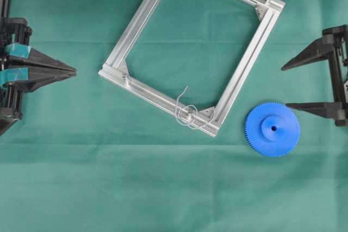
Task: Find the location of the shaft and insert the gear.
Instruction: 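Move the right gripper toward the blue gear on the table, then lower the open right gripper over the blue gear and close on it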
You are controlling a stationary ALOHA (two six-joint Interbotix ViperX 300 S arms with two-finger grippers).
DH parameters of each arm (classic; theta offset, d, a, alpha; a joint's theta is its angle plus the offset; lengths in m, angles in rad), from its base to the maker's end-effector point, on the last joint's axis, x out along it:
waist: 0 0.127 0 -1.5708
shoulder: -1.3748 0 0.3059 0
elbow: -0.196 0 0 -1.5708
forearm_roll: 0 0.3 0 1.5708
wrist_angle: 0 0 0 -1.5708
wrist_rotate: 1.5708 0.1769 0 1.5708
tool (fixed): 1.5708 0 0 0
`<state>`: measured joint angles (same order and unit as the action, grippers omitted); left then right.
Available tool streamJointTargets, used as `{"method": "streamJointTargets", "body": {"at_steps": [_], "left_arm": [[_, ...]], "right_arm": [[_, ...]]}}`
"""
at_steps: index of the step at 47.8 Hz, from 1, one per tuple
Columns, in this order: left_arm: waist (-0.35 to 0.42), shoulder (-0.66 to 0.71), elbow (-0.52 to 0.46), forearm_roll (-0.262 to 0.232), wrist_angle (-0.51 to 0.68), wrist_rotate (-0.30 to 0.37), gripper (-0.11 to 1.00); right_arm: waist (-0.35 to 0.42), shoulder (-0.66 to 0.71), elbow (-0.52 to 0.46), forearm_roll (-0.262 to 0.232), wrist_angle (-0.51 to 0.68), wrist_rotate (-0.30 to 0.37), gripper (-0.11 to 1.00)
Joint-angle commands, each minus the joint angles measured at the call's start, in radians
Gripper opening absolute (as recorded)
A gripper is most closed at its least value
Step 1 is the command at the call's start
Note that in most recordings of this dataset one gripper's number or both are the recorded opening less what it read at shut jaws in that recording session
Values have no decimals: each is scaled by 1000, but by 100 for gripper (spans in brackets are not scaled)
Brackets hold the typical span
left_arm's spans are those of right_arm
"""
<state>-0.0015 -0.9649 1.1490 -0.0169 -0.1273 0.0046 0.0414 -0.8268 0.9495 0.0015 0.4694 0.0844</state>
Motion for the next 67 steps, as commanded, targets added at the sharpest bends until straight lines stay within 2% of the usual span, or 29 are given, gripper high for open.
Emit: {"method": "streamJointTargets", "body": {"at_steps": [1, 19, 31, 54, 67], "left_arm": [[11, 5, -25, -2, -6, 3, 2], [49, 11, -23, -2, -6, 3, 2], [51, 12, -23, -2, -5, 2, 2], [49, 11, -23, -2, -6, 0, 2], [49, 11, -23, -2, -6, 0, 2]], "right_arm": [[6, 26, -31, 14, 35, 18, 93], [95, 193, -49, 15, 161, 170, 93], [115, 307, -72, 11, 238, 232, 93], [140, 494, -67, 5, 230, 285, 93], [160, 538, -32, 5, 138, 310, 93]]}}
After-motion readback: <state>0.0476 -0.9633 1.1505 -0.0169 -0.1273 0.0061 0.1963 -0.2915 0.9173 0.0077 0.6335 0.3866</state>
